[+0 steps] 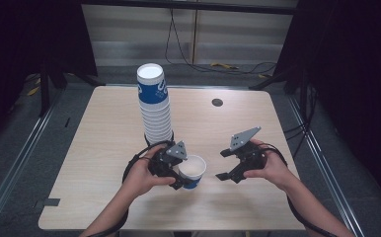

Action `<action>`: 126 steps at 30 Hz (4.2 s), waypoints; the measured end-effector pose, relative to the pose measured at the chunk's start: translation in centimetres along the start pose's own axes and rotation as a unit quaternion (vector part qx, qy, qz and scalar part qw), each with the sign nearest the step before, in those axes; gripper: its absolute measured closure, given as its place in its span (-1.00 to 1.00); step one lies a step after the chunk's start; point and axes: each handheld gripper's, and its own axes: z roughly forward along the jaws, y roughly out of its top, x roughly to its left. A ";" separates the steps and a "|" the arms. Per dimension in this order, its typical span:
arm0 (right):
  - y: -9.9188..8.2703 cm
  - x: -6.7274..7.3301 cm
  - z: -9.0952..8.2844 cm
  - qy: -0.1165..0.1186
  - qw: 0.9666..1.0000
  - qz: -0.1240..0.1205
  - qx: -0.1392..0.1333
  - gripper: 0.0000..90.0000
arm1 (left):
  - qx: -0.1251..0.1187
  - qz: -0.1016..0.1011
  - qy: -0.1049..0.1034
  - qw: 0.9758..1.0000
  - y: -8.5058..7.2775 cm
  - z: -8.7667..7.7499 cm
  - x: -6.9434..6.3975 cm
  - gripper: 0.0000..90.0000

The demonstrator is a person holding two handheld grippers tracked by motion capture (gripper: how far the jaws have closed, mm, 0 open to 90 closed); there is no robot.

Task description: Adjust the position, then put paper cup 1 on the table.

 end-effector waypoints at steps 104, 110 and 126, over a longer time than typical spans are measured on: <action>13.4 -0.4 2.6 -0.032 0.996 0.056 -0.070 -0.70 | 0.017 -0.119 0.064 0.991 2.6 -18.9 7.4 -0.61; 14.3 -0.2 2.6 -0.030 0.995 0.054 -0.080 -0.70 | 0.018 -0.113 0.067 0.991 3.9 -19.4 7.7 -0.61; 15.8 -0.2 2.9 -0.037 0.993 0.060 -0.099 -0.71 | -0.007 -0.115 0.083 0.990 6.3 -20.9 8.4 -0.62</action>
